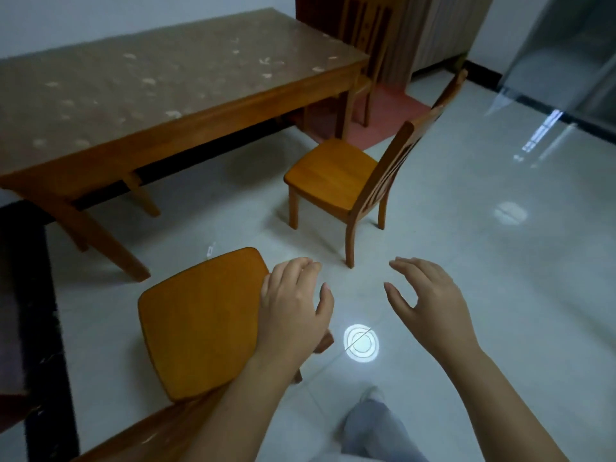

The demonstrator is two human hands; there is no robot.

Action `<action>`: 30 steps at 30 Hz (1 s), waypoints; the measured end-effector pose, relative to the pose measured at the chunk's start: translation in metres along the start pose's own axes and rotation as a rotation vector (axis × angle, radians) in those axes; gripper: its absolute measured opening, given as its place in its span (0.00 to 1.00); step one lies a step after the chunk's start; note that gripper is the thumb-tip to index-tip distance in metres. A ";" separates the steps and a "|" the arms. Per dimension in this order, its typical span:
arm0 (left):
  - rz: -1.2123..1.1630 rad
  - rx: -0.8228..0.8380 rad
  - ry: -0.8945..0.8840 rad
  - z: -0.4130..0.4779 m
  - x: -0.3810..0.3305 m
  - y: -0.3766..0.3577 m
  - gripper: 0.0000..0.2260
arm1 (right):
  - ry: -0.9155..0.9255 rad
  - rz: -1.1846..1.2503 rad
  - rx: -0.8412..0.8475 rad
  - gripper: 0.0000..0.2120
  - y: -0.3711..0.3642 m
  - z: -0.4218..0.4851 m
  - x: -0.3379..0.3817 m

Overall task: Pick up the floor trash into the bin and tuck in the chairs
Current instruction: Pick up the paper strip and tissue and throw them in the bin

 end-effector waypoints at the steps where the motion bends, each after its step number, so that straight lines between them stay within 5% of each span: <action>1: 0.007 0.001 0.018 0.015 -0.008 -0.012 0.17 | 0.010 0.000 0.019 0.15 -0.001 0.014 -0.018; 11: 0.053 -0.037 0.291 0.128 -0.007 -0.071 0.15 | 0.254 0.064 0.210 0.12 -0.056 0.154 -0.098; 19: 0.074 -0.155 0.629 0.193 0.103 -0.082 0.15 | 0.429 0.144 0.355 0.13 -0.166 0.266 -0.064; 30: 0.167 -0.235 0.839 0.270 0.199 -0.080 0.16 | 0.640 0.251 0.530 0.21 -0.290 0.413 0.003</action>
Point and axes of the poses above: each hand's wrist, its own z-axis towards the middle knuckle, its own y-axis out of the back of the hand, x = y × z, the point moved 10 cm from there along z, towards the middle knuckle, and after that the axes turned 5 degrees about y, right-handed, at the moved point
